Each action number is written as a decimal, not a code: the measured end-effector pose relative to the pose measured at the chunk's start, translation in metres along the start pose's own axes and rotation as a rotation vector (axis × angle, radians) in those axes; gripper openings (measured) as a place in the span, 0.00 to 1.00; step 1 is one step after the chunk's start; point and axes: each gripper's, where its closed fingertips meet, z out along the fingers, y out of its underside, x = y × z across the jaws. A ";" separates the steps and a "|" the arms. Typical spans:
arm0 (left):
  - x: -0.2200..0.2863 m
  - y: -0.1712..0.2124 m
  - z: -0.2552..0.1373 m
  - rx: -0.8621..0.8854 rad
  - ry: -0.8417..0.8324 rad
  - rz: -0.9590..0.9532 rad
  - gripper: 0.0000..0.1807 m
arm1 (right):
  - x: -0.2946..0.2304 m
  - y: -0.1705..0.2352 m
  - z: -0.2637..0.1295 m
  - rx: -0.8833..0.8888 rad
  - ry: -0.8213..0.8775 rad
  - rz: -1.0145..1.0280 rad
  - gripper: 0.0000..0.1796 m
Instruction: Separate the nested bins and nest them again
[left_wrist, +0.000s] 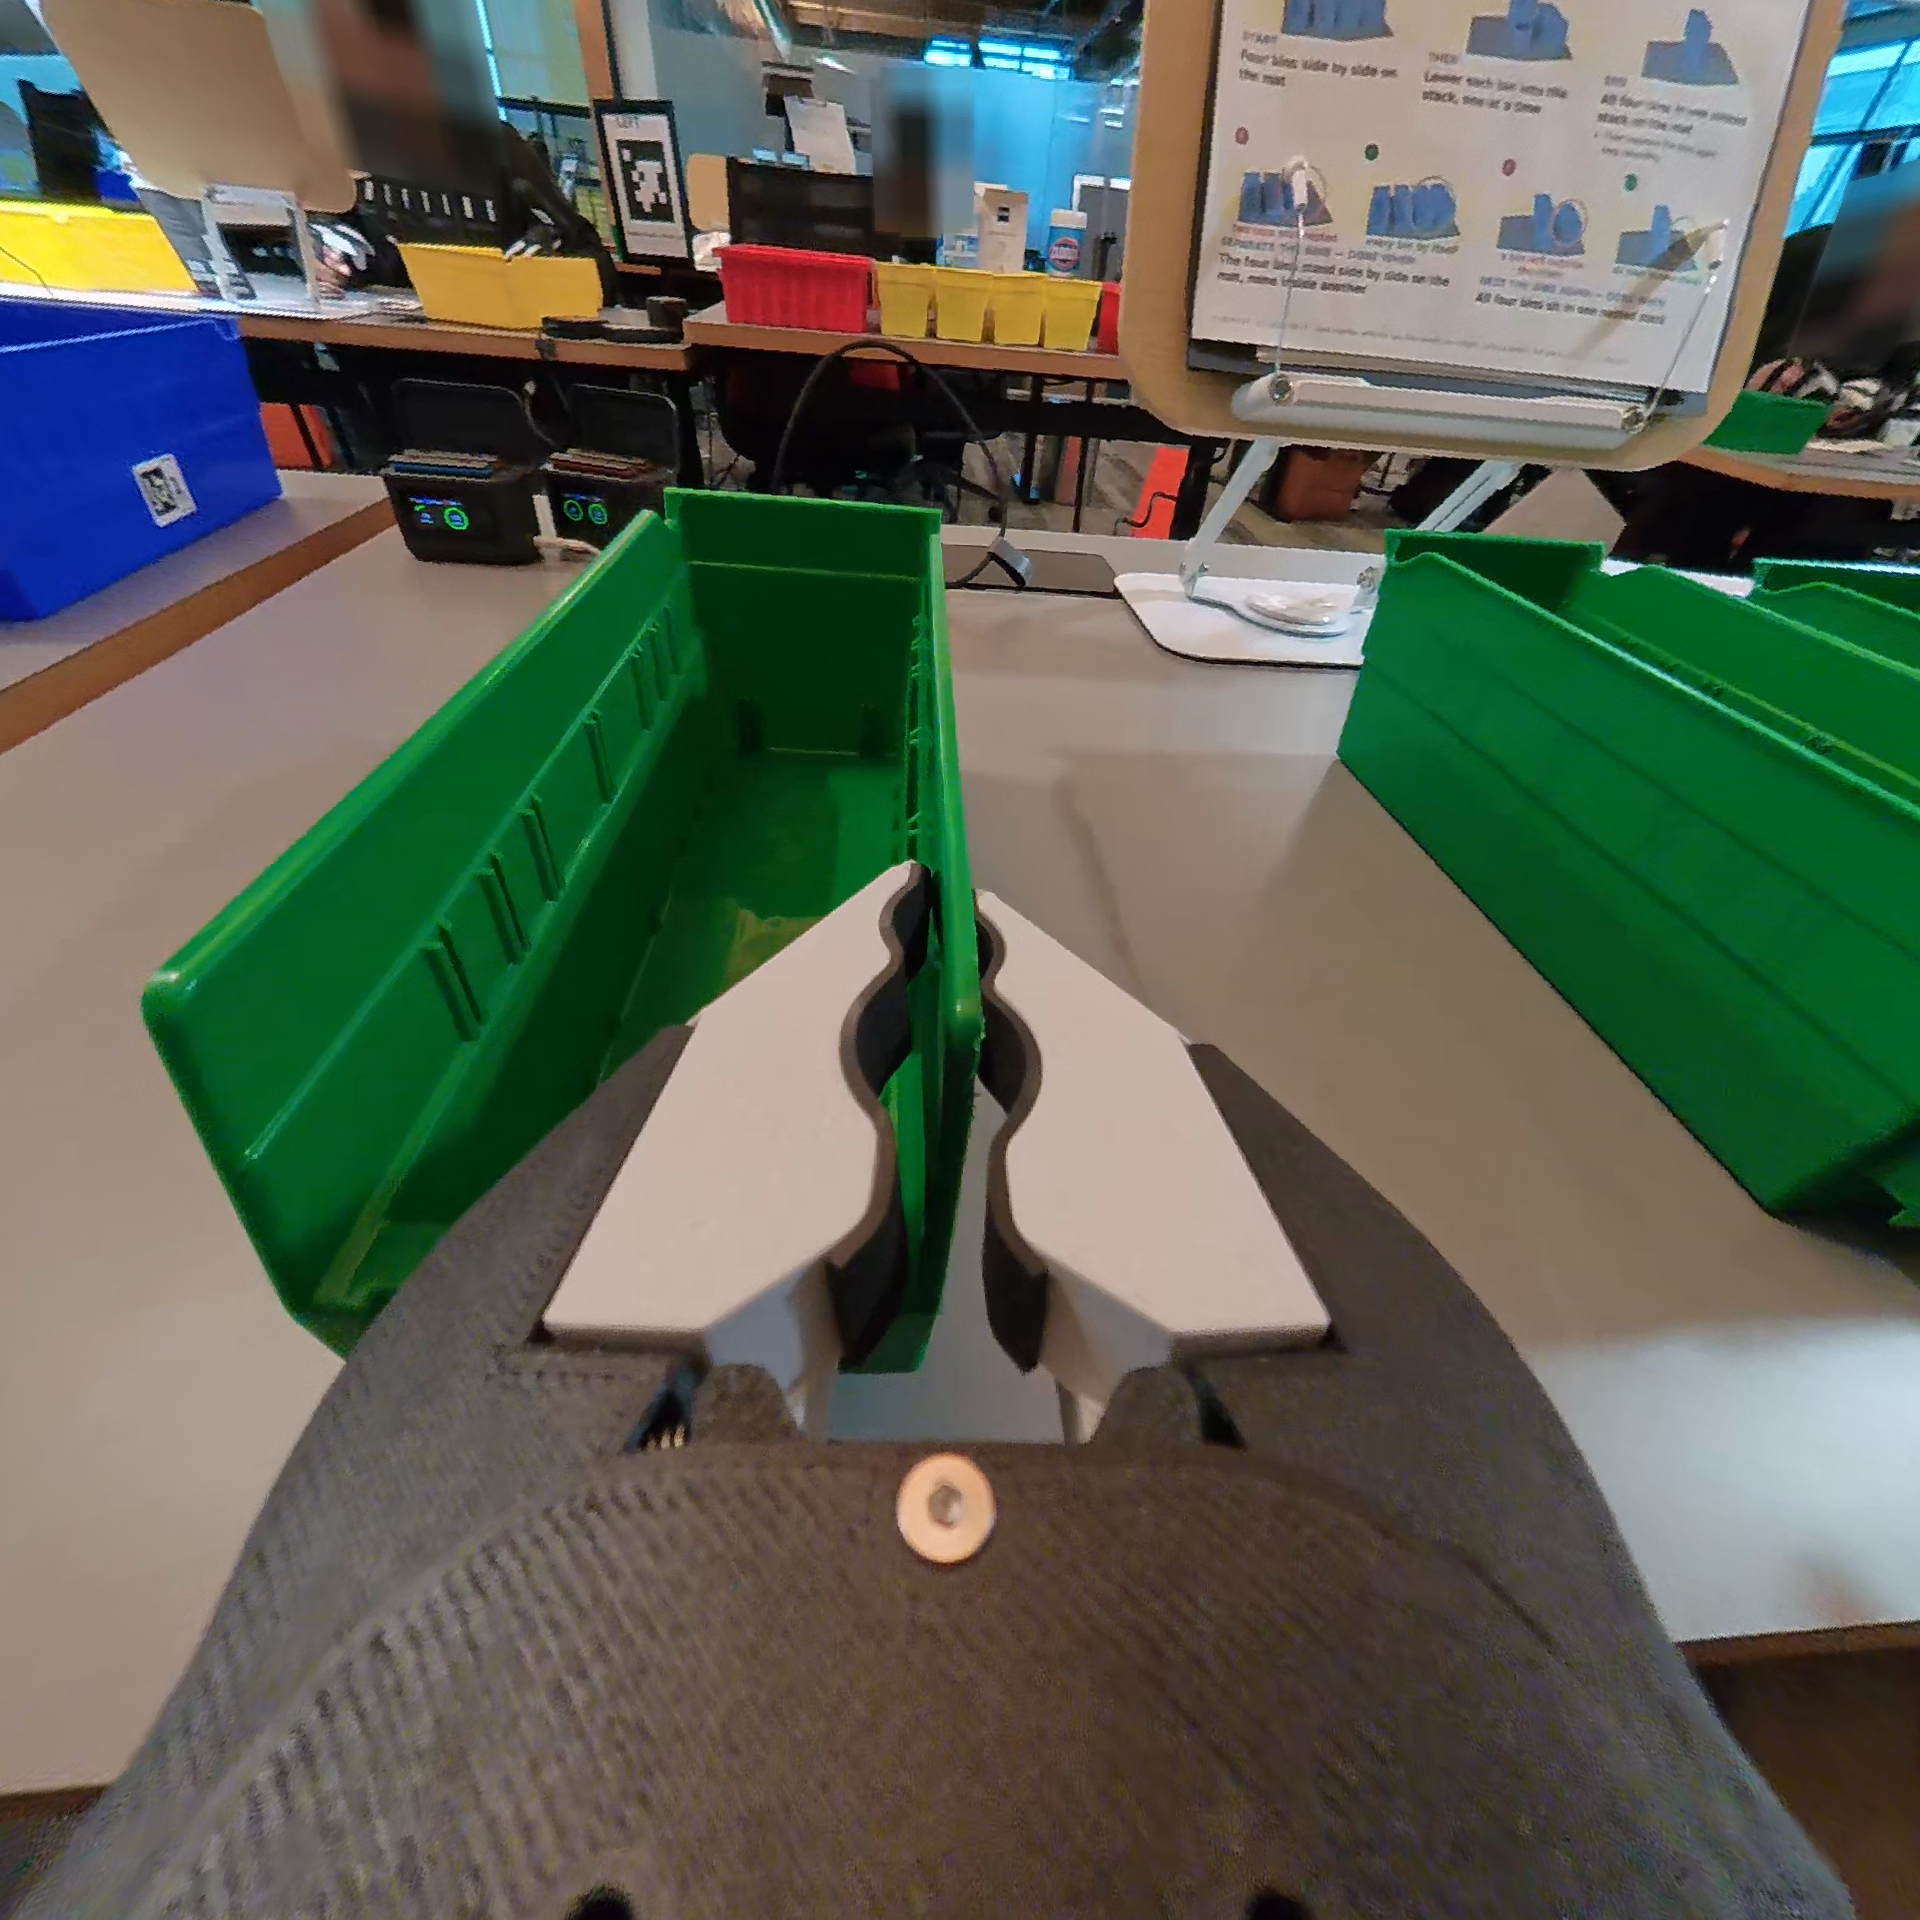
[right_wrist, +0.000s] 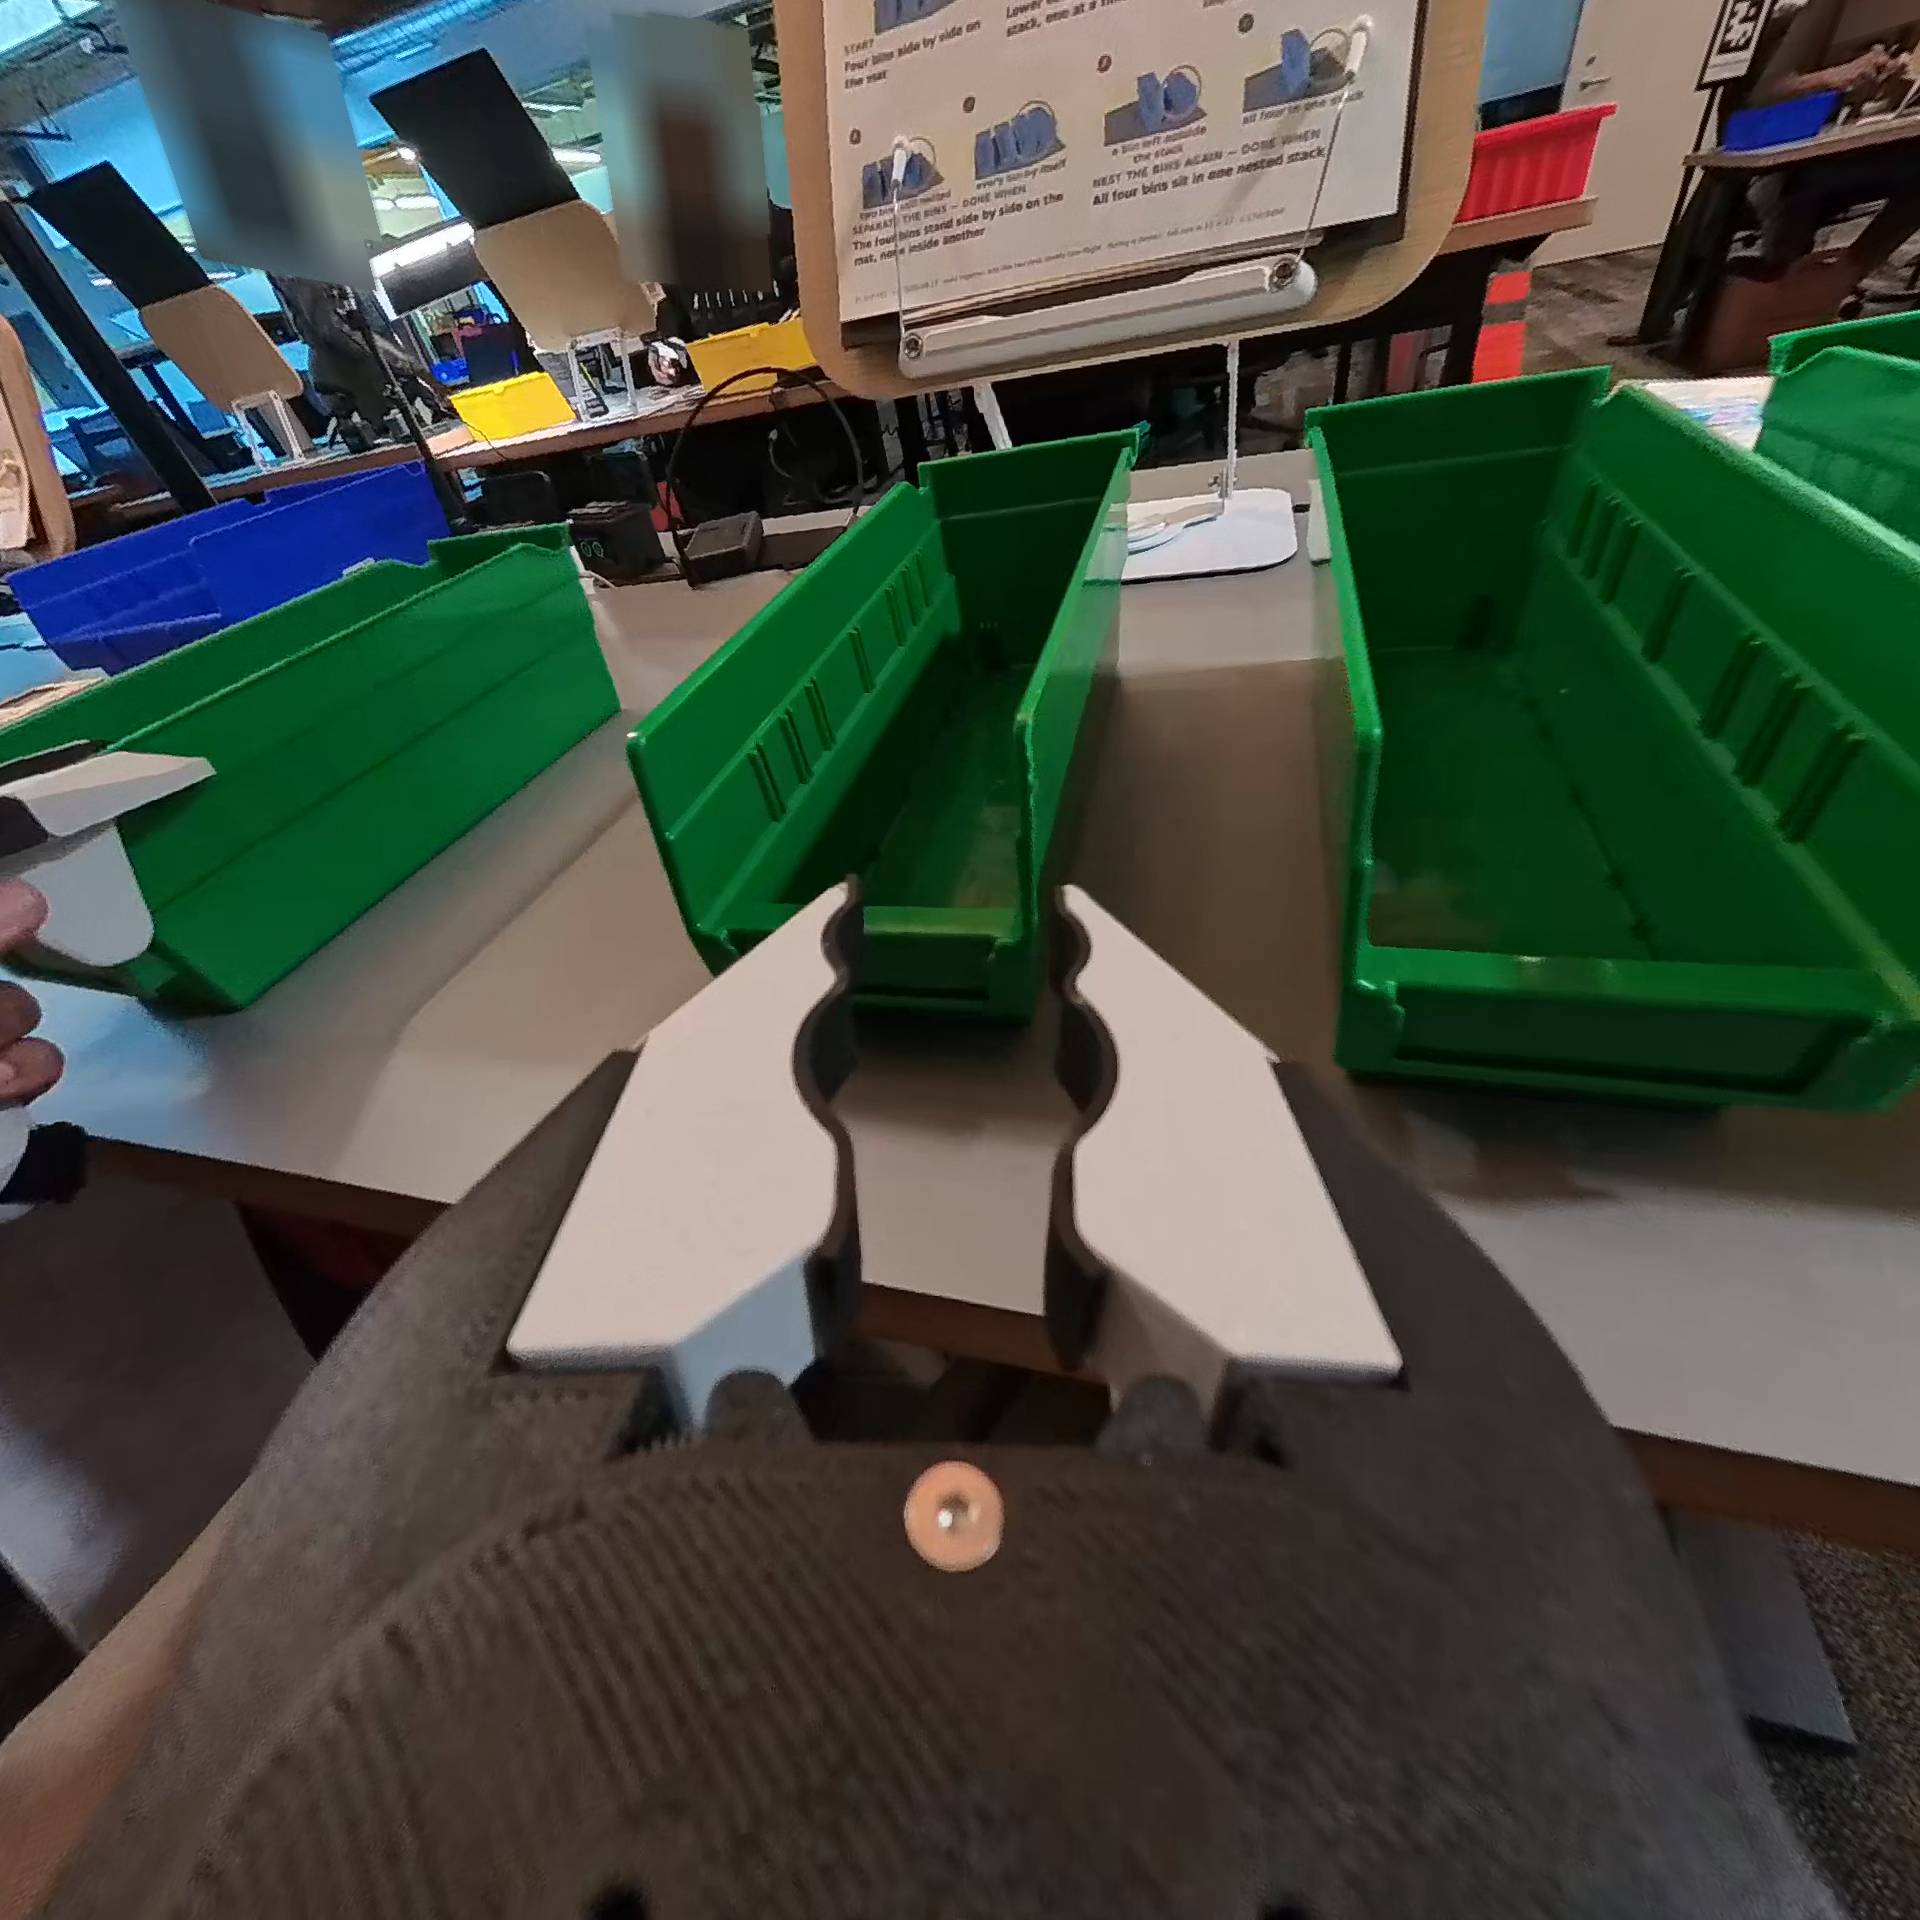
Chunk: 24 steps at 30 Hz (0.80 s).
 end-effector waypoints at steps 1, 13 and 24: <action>0.000 0.000 0.000 0.004 0.009 -0.008 0.02 | -0.001 0.000 0.000 -0.002 -0.004 -0.002 0.19; 0.002 -0.003 -0.001 0.026 0.052 -0.051 0.03 | 0.000 -0.003 -0.001 0.004 -0.012 0.007 0.19; -0.001 -0.007 -0.003 0.046 0.057 -0.062 0.03 | 0.000 -0.003 -0.001 0.007 -0.016 0.008 0.19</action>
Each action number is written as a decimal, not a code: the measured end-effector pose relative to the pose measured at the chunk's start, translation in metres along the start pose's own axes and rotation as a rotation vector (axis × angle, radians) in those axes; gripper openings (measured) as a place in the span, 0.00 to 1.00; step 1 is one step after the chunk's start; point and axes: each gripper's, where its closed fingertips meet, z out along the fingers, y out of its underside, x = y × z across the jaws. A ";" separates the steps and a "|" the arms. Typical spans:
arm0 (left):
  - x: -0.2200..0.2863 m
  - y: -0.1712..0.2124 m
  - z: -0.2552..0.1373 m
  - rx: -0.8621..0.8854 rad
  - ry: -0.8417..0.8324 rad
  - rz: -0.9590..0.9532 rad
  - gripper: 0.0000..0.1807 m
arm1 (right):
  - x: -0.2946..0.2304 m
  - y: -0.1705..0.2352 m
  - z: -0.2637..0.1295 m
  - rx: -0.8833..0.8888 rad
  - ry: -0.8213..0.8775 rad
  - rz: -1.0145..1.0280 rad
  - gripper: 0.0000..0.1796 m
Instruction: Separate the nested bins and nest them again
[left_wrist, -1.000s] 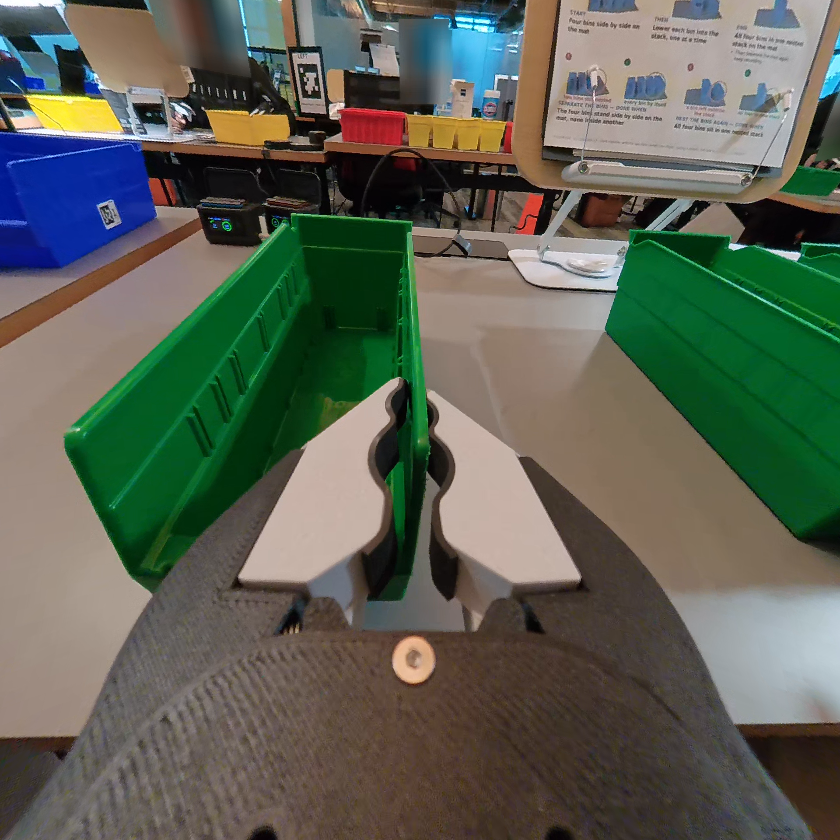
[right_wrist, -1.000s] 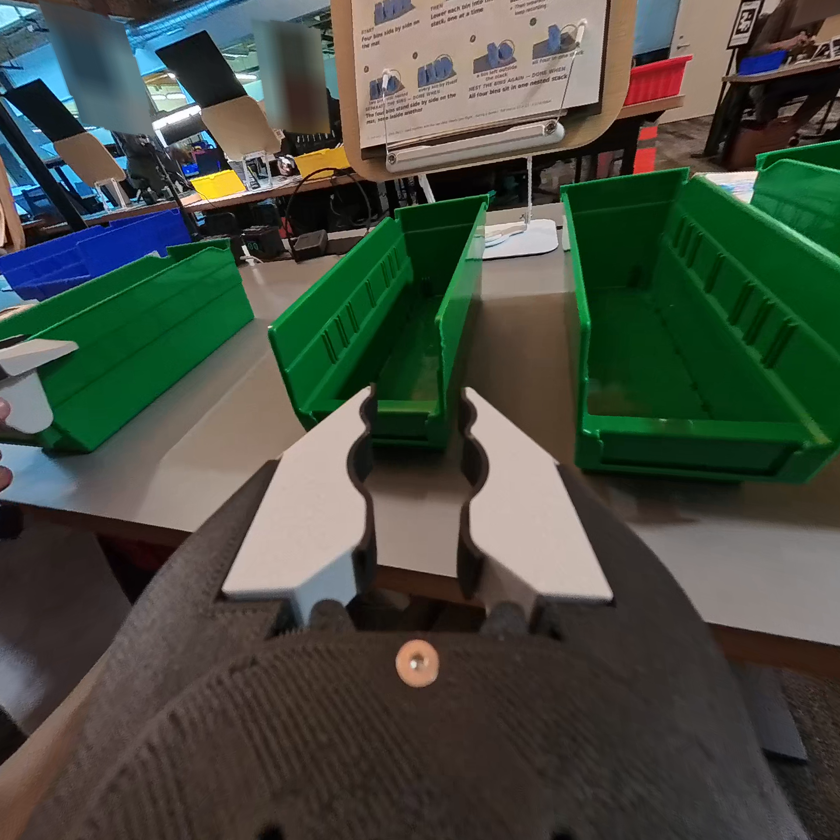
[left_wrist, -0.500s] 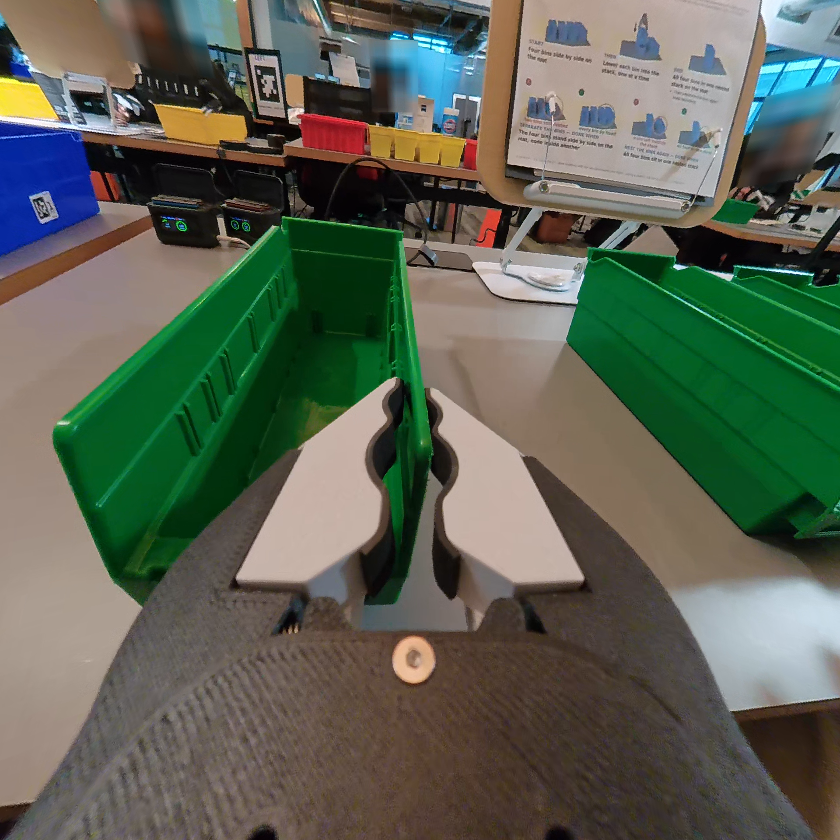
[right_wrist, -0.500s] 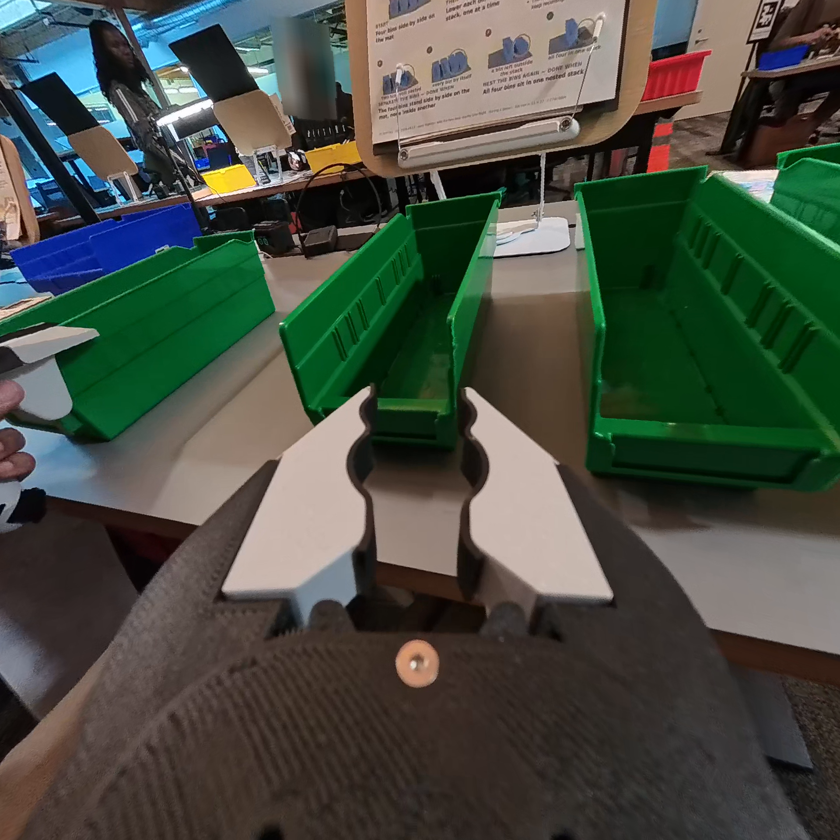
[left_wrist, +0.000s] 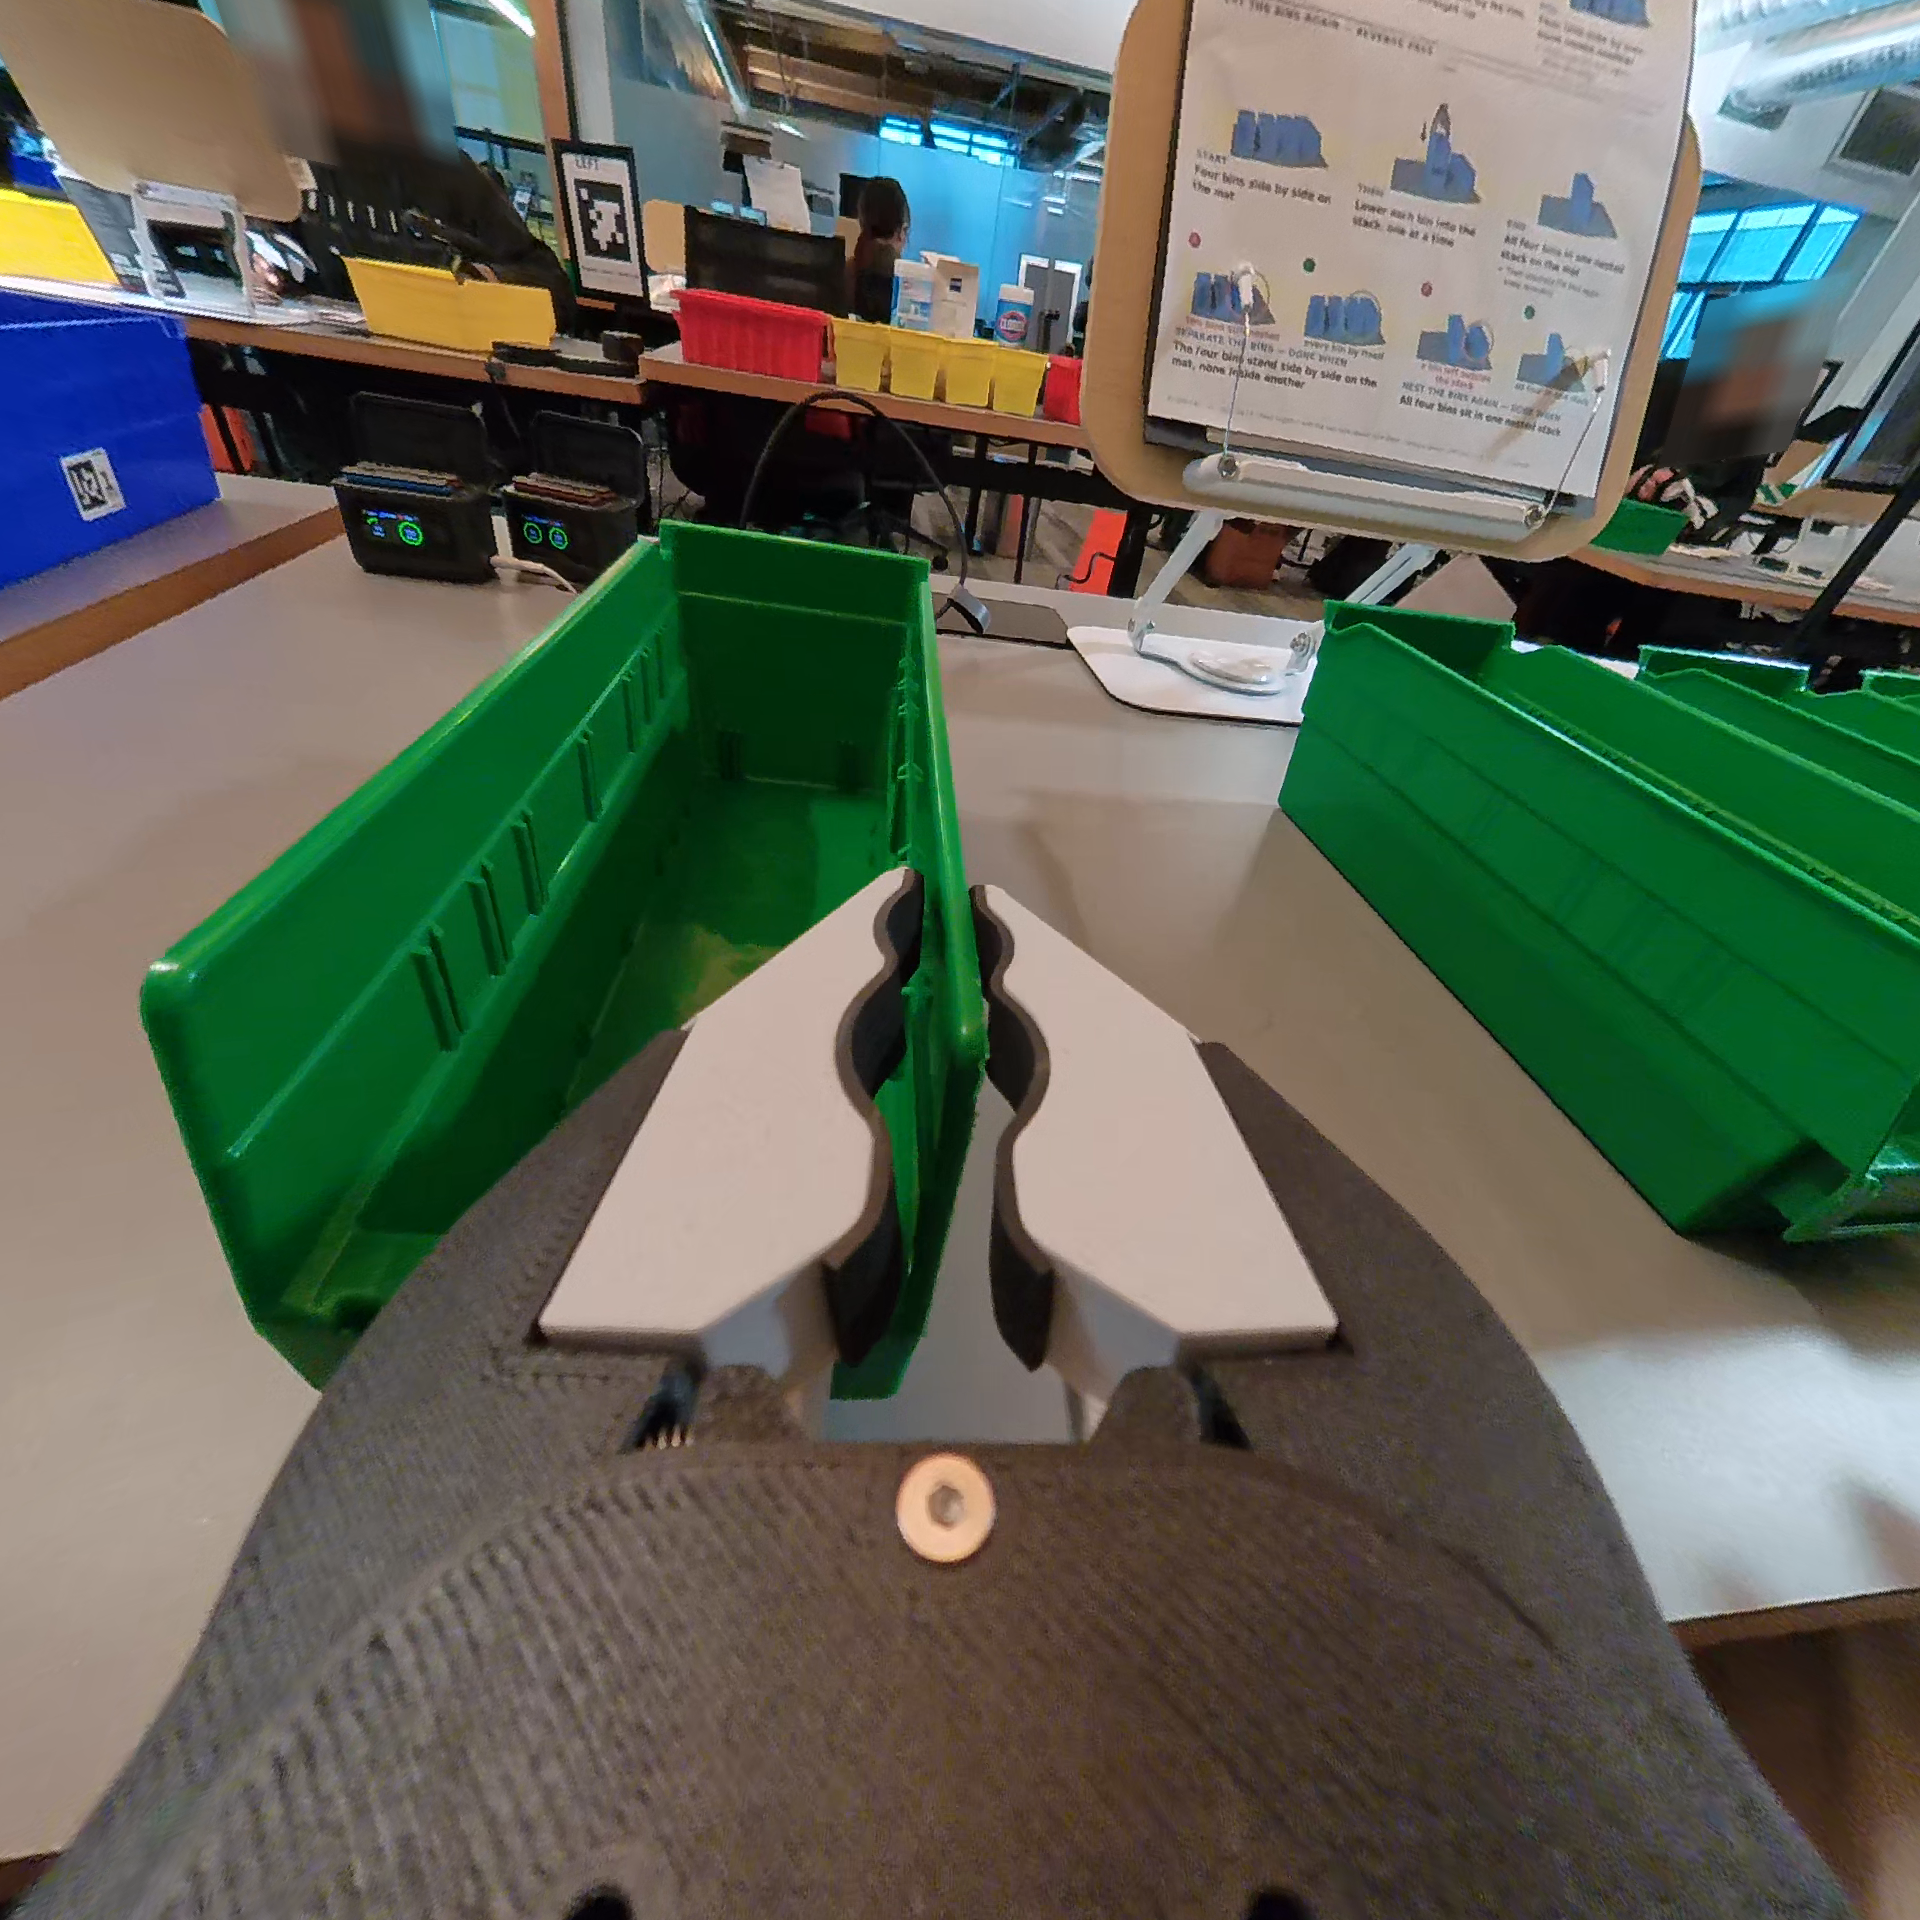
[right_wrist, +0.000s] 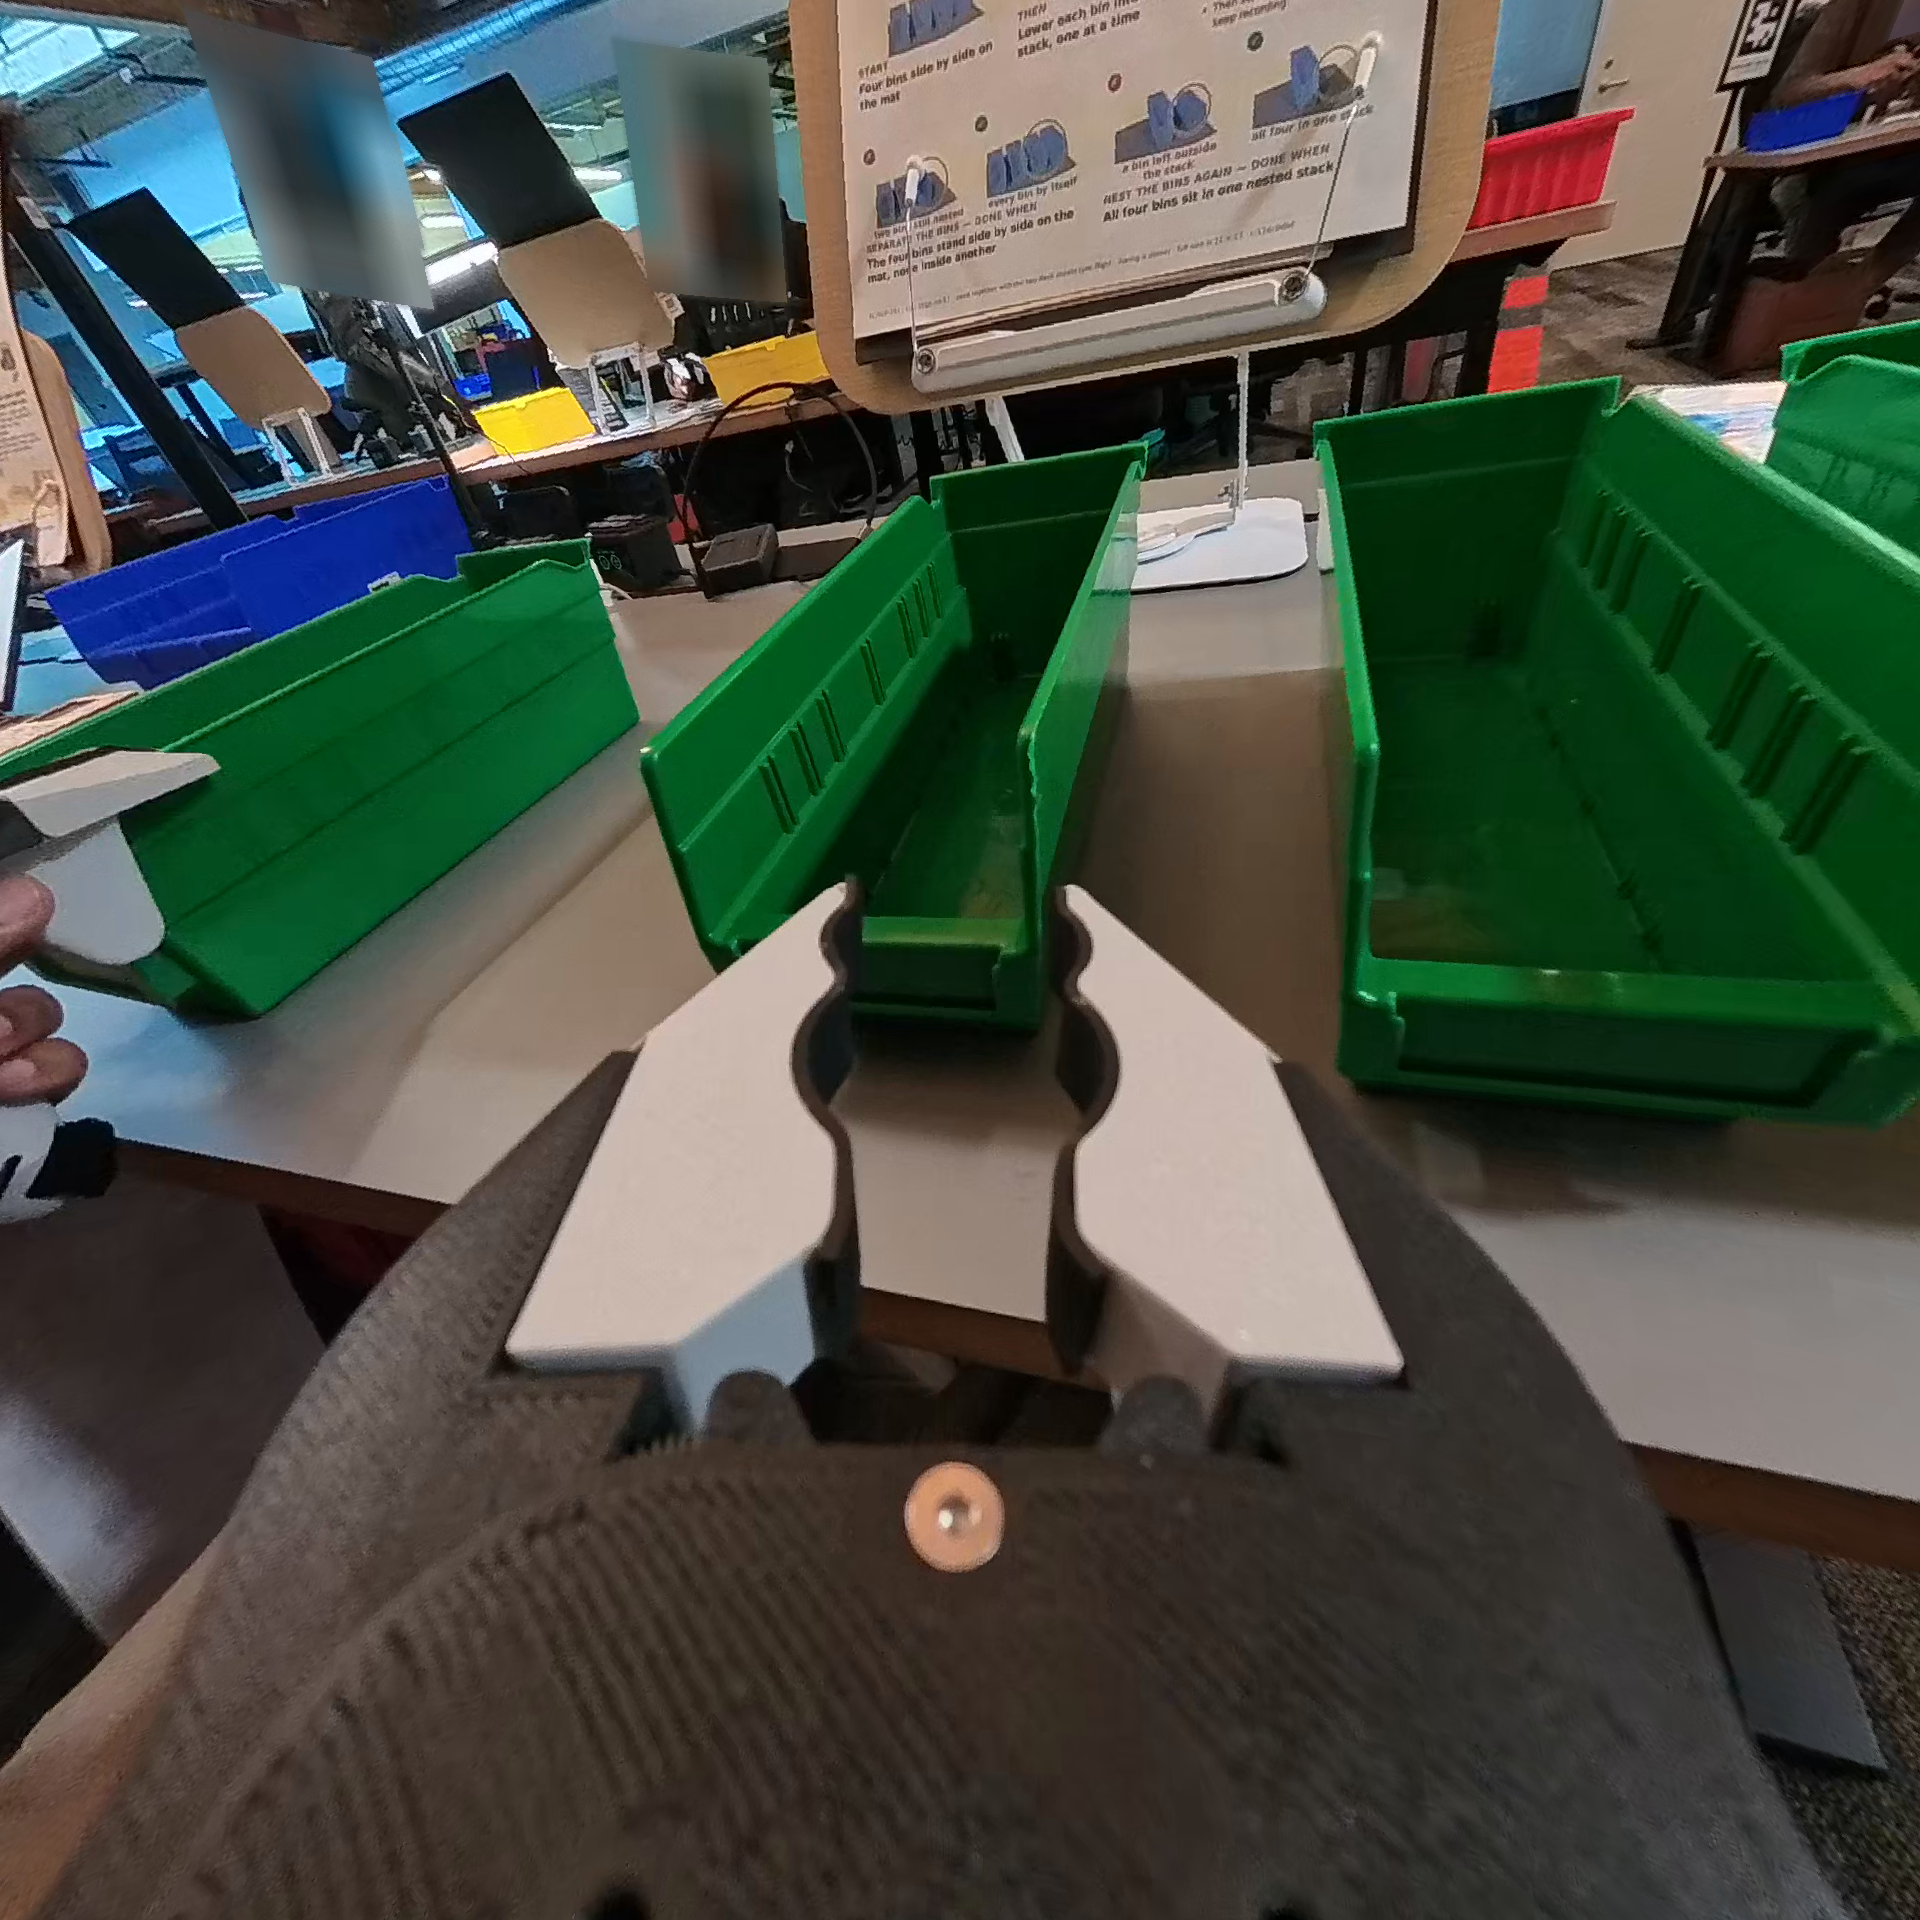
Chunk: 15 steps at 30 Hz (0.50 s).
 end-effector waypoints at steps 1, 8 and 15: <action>0.000 0.000 0.000 0.001 0.002 -0.002 0.03 | 0.000 0.000 0.000 0.000 -0.001 0.000 0.19; 0.001 0.003 0.002 -0.014 0.002 -0.004 0.03 | 0.000 -0.002 -0.001 0.003 -0.005 0.002 0.19; 0.004 0.003 0.004 -0.016 0.029 -0.013 0.04 | 0.000 -0.004 0.000 0.009 -0.011 -0.008 0.20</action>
